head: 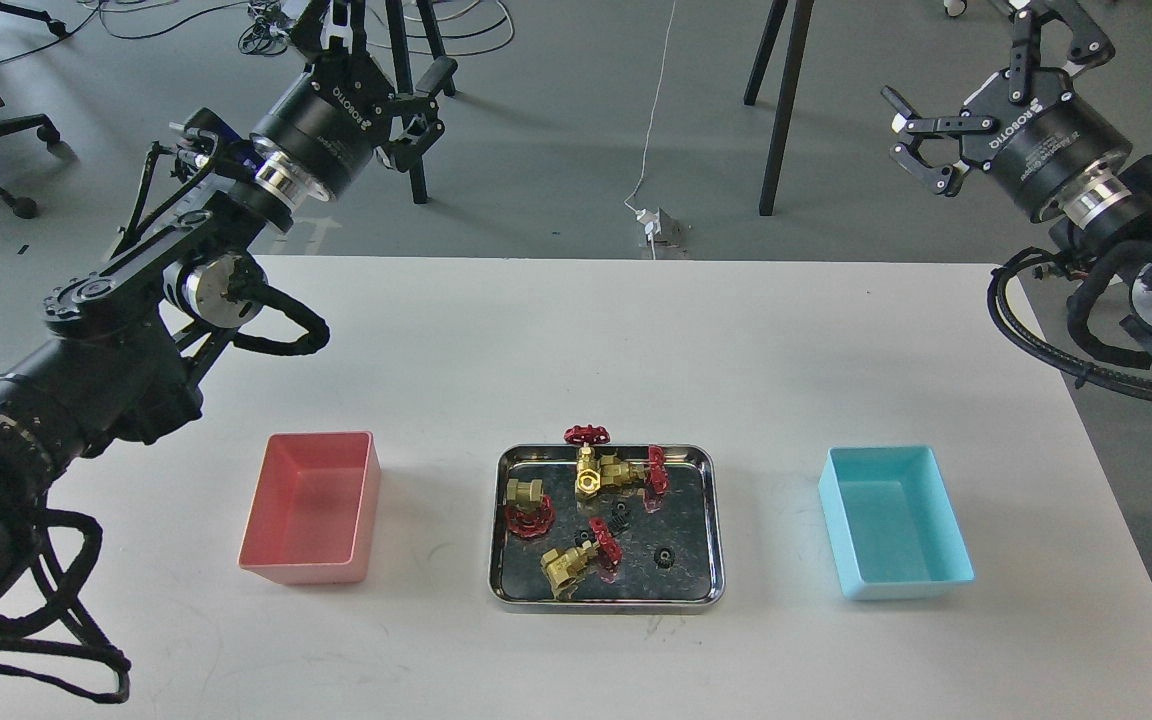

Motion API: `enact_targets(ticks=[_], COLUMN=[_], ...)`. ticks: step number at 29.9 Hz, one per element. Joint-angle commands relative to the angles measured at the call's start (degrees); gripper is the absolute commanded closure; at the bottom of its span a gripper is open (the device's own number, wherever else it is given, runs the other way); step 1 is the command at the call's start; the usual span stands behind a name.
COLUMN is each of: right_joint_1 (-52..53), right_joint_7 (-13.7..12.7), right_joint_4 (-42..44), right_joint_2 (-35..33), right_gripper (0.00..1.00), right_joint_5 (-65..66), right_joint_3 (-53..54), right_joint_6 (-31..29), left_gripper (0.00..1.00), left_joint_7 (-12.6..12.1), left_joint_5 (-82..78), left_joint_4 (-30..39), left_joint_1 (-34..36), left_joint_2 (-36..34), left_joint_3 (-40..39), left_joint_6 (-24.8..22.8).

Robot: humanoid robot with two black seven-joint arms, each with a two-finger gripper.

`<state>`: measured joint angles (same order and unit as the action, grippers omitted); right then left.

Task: Place valve in pink box and gear in blue box
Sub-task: 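Move the left gripper toward the metal tray of brass valves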

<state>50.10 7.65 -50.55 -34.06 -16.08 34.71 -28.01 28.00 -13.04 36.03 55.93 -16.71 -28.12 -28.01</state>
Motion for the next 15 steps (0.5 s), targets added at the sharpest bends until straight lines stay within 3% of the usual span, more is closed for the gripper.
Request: enact_targets(ticks=[1, 4, 8, 11, 15], right_joint_1=[-1.1, -1.1, -0.2, 0.9, 0.7], right_joint_7=[0.1, 0.0, -0.1, -0.1, -0.2], right_joint_4=[0.1, 0.3, 0.3, 0.3, 0.3], right_joint_2=[-0.1, -0.7, -0.9, -0.9, -1.0], right_gripper=[0.01, 0.01, 0.01, 0.01, 0.01], right_joint_5=[0.0, 0.0, -0.1, -0.1, -0.1], right_joint_3=[1.2, 2.9, 5.4, 5.8, 5.9], right_joint_6=[0.0, 0.0, 0.0, 0.0, 0.0], left_gripper=[0.00, 0.00, 0.00, 0.00, 0.00], left_joint_7=[0.0, 0.0, 0.0, 0.0, 0.0], left_joint_5=[-0.1, 0.0, 2.0, 1.9, -2.2], left_joint_4=[0.0, 0.1, 0.3, 7.3, 20.5], left_joint_1=[0.0, 0.1, -1.1, -5.5, -6.0], left_joint_2=[-0.4, -1.0, -0.4, -0.6, -3.3], left_joint_3=[-0.9, -3.0, -11.8, -17.1, -17.6], left_joint_6=[0.0, 0.0, 0.0, 0.0, 0.0])
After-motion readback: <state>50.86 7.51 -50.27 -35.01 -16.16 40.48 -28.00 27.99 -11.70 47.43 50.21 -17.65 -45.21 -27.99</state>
